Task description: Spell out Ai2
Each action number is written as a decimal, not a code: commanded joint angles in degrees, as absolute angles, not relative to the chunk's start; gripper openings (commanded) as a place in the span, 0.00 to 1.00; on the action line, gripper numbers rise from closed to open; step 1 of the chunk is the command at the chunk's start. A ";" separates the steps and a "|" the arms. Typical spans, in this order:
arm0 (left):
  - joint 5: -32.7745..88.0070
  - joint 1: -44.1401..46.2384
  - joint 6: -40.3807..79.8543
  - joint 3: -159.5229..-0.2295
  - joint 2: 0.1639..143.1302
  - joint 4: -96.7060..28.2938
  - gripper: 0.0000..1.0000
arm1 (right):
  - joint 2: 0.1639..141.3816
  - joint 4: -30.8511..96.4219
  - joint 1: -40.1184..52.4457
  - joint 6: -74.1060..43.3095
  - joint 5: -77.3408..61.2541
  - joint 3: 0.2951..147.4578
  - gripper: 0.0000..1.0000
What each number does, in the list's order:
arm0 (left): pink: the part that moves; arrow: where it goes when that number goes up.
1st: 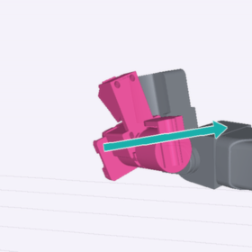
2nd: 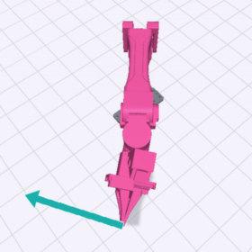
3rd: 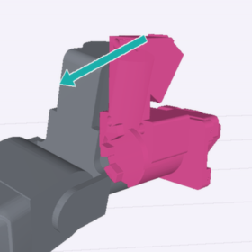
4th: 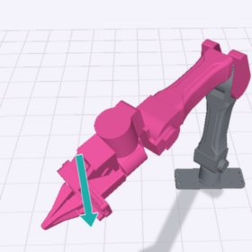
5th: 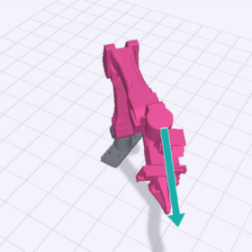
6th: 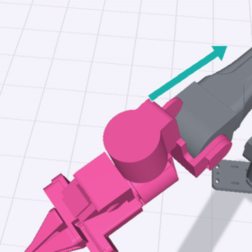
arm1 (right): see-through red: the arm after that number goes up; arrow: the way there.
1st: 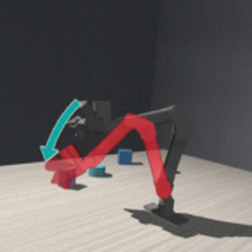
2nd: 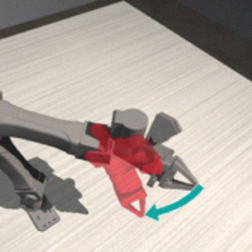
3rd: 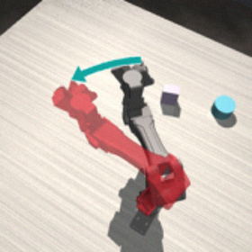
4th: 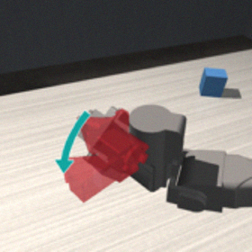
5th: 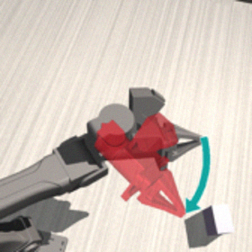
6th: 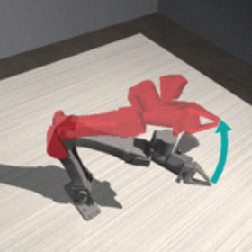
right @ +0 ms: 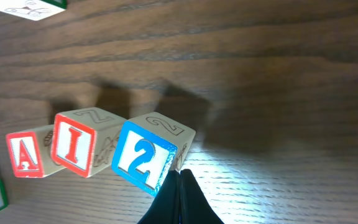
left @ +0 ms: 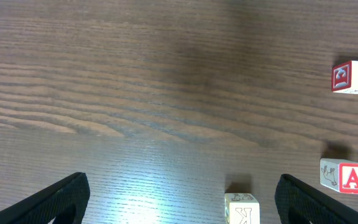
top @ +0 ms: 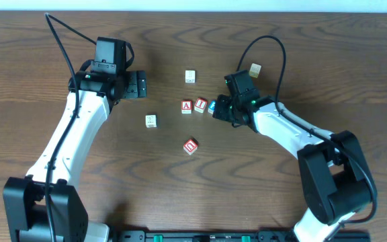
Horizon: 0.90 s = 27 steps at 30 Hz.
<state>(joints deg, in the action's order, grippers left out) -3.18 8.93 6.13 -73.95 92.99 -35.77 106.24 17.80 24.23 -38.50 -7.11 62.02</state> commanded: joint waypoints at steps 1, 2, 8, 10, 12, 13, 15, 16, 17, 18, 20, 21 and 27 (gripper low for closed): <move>-3.16 8.62 5.72 -74.41 91.96 -35.68 0.96 | 106.80 17.08 24.84 -37.01 -8.43 62.08 0.02; -3.16 8.62 5.72 -74.41 91.96 -35.68 0.96 | 106.80 16.88 24.84 -37.01 -8.45 62.08 0.01; -3.14 8.62 5.72 -74.41 91.96 -35.70 0.96 | 106.80 16.12 24.84 -34.57 -8.45 62.08 0.02; -3.14 8.62 5.72 -74.41 91.96 -35.68 0.96 | 106.80 15.88 24.84 -33.76 -8.47 62.08 0.01; -3.14 8.62 5.74 -74.41 91.96 -35.64 0.96 | 106.80 15.79 24.84 -33.04 -8.67 62.08 0.02; -3.16 8.62 5.72 -74.41 91.96 -35.64 0.96 | 106.80 15.75 24.84 -32.62 -8.91 62.08 0.01; -3.16 8.62 5.72 -74.41 91.96 -35.64 0.96 | 106.80 15.27 24.84 -31.59 -9.50 62.08 0.02; -3.14 8.62 5.72 -74.41 91.96 -35.64 0.96 | 106.80 14.96 24.84 -31.14 -9.50 62.08 0.02; -3.14 8.62 5.72 -74.41 91.96 -35.64 0.96 | 106.80 14.85 24.84 -31.00 -9.50 62.08 0.02; -3.16 8.62 5.72 -74.41 91.96 -35.64 0.96 | 106.80 14.68 24.84 -30.94 -9.50 62.08 0.02; -3.14 8.62 5.72 -74.41 91.96 -35.64 0.96 | 106.80 14.46 24.84 -30.00 -9.47 62.08 0.02; -3.14 8.62 5.72 -74.41 91.96 -35.64 0.96 | 106.80 14.33 24.84 -29.50 -9.50 62.08 0.02; -3.14 8.62 5.74 -74.41 91.96 -35.70 0.97 | 106.80 16.51 24.75 -33.58 -7.07 62.08 0.01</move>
<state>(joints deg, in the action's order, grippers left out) -3.16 8.93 6.13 -73.95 92.99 -35.75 106.24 15.99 24.40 -31.51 -8.95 62.02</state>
